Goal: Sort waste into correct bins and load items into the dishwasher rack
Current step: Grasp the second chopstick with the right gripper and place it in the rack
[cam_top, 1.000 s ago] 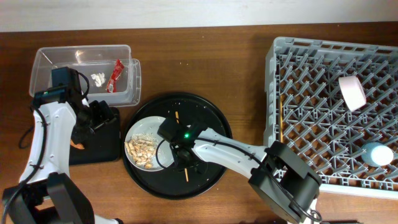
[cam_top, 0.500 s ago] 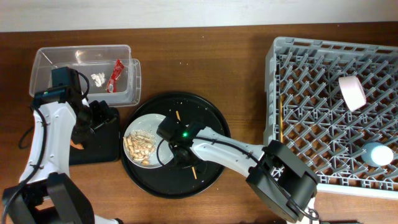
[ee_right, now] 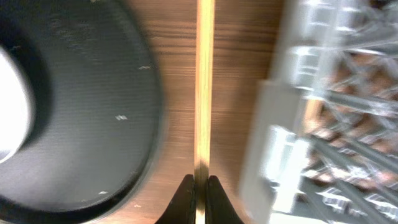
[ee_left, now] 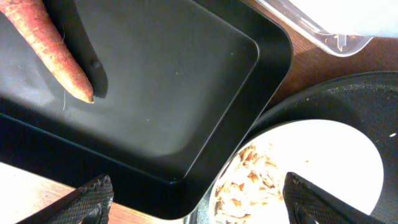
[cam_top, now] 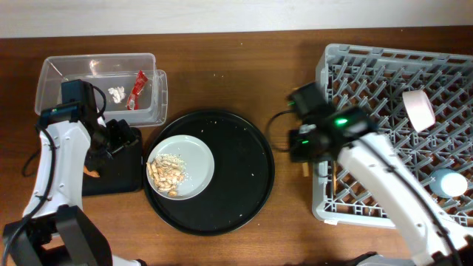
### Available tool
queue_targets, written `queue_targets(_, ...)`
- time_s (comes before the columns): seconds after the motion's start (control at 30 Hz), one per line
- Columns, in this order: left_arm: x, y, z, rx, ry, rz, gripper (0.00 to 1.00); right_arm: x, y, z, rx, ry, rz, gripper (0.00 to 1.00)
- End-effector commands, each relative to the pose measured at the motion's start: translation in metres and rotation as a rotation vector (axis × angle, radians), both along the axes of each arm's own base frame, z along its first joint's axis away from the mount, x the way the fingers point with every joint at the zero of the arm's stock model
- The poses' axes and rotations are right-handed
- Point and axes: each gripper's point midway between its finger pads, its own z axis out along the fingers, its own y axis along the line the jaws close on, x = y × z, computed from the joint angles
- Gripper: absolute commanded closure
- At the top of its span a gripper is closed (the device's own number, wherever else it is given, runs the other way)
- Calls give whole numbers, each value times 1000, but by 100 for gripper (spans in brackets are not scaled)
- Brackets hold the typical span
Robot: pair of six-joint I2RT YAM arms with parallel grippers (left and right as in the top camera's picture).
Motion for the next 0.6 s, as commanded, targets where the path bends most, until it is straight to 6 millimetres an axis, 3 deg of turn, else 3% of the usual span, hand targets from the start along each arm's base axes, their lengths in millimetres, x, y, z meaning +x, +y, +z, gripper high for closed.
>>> queue_targets(0.0,1,-2,1,-11,-5,-17,13,3,-48,3,-49,8,-24,96)
queue_targets(0.13,2,-8,1,-40,-12,-24,13,0,-82,-11,-59,57,-107,96)
queue_targets(0.3,5,-27,2,-40,-11,-83,13,-10,-89,-46,-82,97,-108,96)
queue_targets(0.4,8,-49,2,-40,-10,-150,13,-16,-90,-69,-84,110,-108,96)
queue_targets(0.5,9,-68,2,-41,-9,-207,13,-12,-89,-77,-81,90,-107,94)
queue_targets(0.57,8,-83,2,-41,-8,-253,13,-8,-89,-77,-83,71,-99,78)
